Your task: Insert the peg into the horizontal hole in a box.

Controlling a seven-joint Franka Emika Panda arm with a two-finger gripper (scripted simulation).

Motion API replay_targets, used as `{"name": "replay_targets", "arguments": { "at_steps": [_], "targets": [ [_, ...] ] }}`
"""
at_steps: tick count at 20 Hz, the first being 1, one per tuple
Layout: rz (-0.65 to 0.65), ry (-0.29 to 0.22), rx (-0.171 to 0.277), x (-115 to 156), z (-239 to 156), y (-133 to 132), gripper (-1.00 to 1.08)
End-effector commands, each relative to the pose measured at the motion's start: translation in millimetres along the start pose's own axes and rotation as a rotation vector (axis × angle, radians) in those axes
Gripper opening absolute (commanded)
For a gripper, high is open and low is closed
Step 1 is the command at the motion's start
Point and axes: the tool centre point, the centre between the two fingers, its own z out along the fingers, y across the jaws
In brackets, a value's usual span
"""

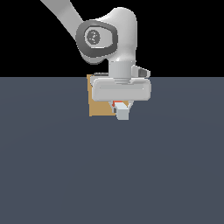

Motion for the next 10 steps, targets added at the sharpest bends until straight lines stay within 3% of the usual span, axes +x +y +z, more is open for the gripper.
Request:
{"name": "replay_targets", "arguments": {
  "at_steps": [1,10],
  "targets": [
    [-0.001,0.0,-0.005,0.0,-3.0,1.8,-1.0],
    [-0.001,0.0,-0.003,15.1,-1.7,0.0,-1.0]
  ]
}}
